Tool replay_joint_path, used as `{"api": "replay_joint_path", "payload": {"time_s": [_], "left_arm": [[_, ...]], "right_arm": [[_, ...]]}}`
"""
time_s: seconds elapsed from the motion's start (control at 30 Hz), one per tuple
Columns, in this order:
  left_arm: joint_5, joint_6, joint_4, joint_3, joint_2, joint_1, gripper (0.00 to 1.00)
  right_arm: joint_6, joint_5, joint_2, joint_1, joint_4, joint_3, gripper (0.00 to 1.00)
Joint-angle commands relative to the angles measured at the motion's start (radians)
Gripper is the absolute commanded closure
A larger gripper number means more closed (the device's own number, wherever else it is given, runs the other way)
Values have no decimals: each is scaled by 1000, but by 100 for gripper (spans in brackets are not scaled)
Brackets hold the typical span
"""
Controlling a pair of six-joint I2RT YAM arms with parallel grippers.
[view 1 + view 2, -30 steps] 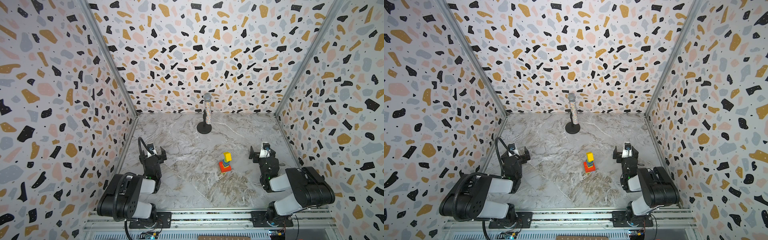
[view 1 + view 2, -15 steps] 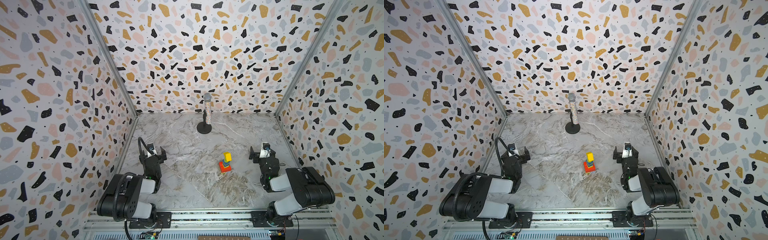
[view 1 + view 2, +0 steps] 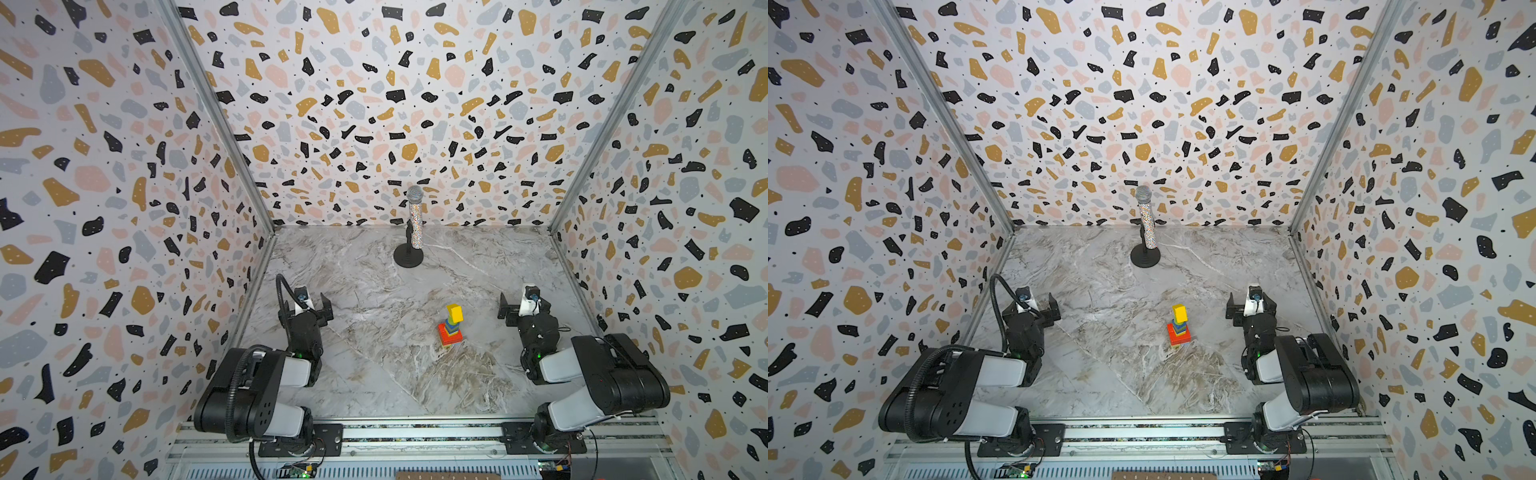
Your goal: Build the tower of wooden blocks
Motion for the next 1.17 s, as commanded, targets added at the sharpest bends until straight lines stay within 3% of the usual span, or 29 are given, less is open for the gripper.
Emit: {"api": "replay_joint_path", "payload": {"time_s": [0.0,0.37,0.47,0.53,0.6,0.67,0.73,0.8,0.83,0.9,1.0,1.13], "left_arm": [[-2,1,61,6,-6,4,0],[9,3,86,-20,-26,4,0],[79,31,251,-134,-66,4,0],[68,23,408,-215,-66,5,0],[15,5,450,-225,-44,4,0],[-56,-23,312,-127,-18,4,0],[-95,-35,-11,32,-15,2,0],[-69,-24,196,-70,-13,-1,0],[-53,-20,213,-72,-8,-1,0],[-34,-6,44,12,-12,-1,0],[-17,-3,110,-17,-5,-1,0],[-5,3,68,2,-6,-1,0]], "right_arm": [[6,0,-16,-3,-1,21,1],[17,-70,-23,-29,9,10,1],[32,-268,-35,-99,192,-96,1],[77,-219,-12,-122,372,-180,1],[94,-209,23,-129,458,-200,1],[76,-259,6,-130,348,-156,1],[54,-280,-20,-123,143,-68,1],[15,-193,-14,-68,16,9,1],[-10,-165,-15,-43,-31,27,1],[-8,-165,-10,-41,-23,27,1],[-6,-168,-7,-43,-38,37,1],[-3,-186,-12,-50,-17,21,1]]}}
